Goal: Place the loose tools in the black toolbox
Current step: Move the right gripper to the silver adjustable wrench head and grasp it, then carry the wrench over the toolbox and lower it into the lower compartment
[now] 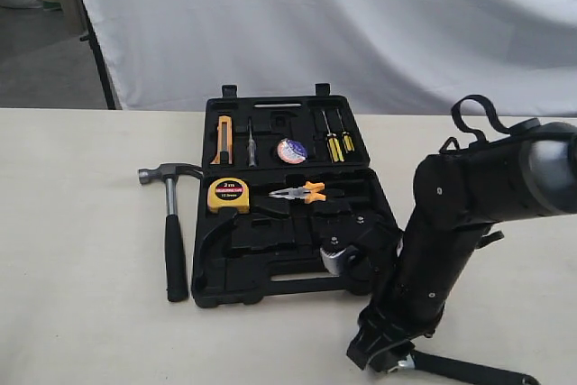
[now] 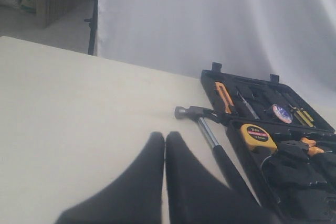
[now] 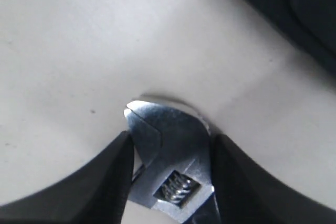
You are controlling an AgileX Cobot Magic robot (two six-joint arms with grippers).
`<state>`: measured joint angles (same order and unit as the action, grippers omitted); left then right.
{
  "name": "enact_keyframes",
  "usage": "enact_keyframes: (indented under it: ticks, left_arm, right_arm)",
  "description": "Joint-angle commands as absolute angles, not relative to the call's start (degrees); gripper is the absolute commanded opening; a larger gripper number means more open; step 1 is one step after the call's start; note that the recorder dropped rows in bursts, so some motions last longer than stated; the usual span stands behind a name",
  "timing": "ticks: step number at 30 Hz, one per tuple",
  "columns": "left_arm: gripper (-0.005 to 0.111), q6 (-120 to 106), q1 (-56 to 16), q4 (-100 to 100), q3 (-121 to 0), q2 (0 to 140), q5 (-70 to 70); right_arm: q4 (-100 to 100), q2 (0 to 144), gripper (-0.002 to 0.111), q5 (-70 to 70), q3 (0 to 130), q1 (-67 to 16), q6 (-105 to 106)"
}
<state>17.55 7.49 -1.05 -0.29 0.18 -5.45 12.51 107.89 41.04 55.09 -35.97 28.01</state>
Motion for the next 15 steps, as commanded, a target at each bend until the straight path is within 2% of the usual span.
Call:
enact_keyframes:
  ticks: [1,15]
  left_arm:
    - [0.001,17.8,8.9,-1.3,-0.4,0.0,-5.0]
    - [0.001,17.8,8.9,-1.3,-0.4,0.0,-5.0]
  right_arm:
    - [16.8,108.8,-0.001,48.6,57.3,-36.2,27.9]
    - [16.4,107.5,-0.001,48.5,58.5,-36.2,27.9]
